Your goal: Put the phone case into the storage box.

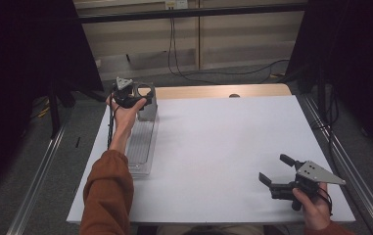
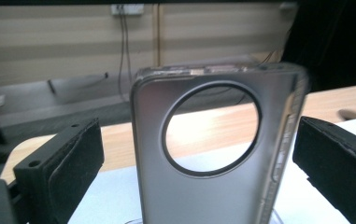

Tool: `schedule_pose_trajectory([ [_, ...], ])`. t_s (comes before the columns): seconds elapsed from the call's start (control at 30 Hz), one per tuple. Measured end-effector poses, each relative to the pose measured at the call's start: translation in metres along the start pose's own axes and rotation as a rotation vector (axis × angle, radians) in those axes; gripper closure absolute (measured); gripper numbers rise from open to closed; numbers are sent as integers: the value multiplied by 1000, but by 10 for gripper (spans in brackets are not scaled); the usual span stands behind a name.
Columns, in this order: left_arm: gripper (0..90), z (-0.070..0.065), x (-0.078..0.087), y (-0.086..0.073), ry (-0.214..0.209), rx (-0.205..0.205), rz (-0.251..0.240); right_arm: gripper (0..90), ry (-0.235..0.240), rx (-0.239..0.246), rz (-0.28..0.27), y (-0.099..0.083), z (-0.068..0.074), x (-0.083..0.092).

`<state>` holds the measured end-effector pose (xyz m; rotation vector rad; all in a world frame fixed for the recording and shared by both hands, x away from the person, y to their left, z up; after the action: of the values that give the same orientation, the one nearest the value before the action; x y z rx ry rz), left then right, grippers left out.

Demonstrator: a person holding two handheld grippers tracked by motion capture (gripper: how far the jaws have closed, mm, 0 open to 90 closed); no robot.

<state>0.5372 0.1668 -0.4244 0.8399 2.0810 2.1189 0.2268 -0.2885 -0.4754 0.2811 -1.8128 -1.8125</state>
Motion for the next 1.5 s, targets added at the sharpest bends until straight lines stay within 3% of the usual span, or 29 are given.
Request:
schedule_pose_trajectory([
  [0.33,19,0,15,0,-10,-7,-28,0,-6,-2,-6,0,-1,0],
  [0.5,19,-3,25,3,-69,-11,-69,0,-8,-6,-8,0,-2,-2],
  [0.63,20,-5,33,5,-84,-13,-86,0,-12,-5,-12,0,-3,-3],
  [0.67,20,-7,35,5,-90,4,-99,0,-11,-9,-8,0,-3,-3],
  [0.93,19,-12,50,2,-124,-21,-119,0,-19,-5,-11,0,-6,-4],
  [1.5,18,-38,80,-8,-207,-25,-174,0,-55,-5,-19,2,-5,0],
])
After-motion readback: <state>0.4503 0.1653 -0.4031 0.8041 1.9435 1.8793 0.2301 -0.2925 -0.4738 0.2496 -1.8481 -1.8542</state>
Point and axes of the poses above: each handheld gripper's, and its own axes: x roughly backward along the jaws, y roughly out of its top, z roughly to its left, the point moved 3 cm from there along -x, roughly forward along the jaws
